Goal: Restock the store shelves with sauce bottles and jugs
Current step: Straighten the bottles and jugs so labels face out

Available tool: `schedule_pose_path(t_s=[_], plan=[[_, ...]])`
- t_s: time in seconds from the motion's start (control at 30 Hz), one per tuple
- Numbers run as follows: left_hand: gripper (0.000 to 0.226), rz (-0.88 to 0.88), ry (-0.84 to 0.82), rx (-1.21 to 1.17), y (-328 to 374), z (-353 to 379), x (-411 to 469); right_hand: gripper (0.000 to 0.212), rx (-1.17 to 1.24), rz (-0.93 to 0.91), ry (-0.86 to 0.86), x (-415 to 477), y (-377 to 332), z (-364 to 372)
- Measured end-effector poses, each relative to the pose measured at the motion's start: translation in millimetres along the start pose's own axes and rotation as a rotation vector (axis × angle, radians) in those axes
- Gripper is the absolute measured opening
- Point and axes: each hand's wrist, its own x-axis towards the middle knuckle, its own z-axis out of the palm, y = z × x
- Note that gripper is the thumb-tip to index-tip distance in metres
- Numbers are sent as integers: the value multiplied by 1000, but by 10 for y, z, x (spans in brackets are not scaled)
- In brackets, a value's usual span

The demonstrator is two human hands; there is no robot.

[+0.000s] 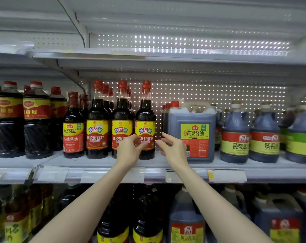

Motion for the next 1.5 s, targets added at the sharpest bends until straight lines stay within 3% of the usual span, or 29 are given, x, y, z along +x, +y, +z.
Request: schedule_pose_path(t_s=[0.2,0.33,0.63,0.87,1.0,1.5], plan=[[42,5,-29,-161,300,186,-168,39,-1,-64,80,-110,28,-513],[56,-46,-93,-225,487,367,-267,29,-16,-77,148,-125,126,-903],[81,-133,-178,-289,802,654,-358,60,-98,-53,125,5,227,-1469],[82,-150,-247,-370,888,768,-297,81,-58,25,-82,254,271,-1615],[80,-160,-276,-387,835,812,-232,81,-67,41,-211,374,320,-1634],[80,-161,-331,-453,615,897,-61,70,-20,3,-217,537,560,-1548]])
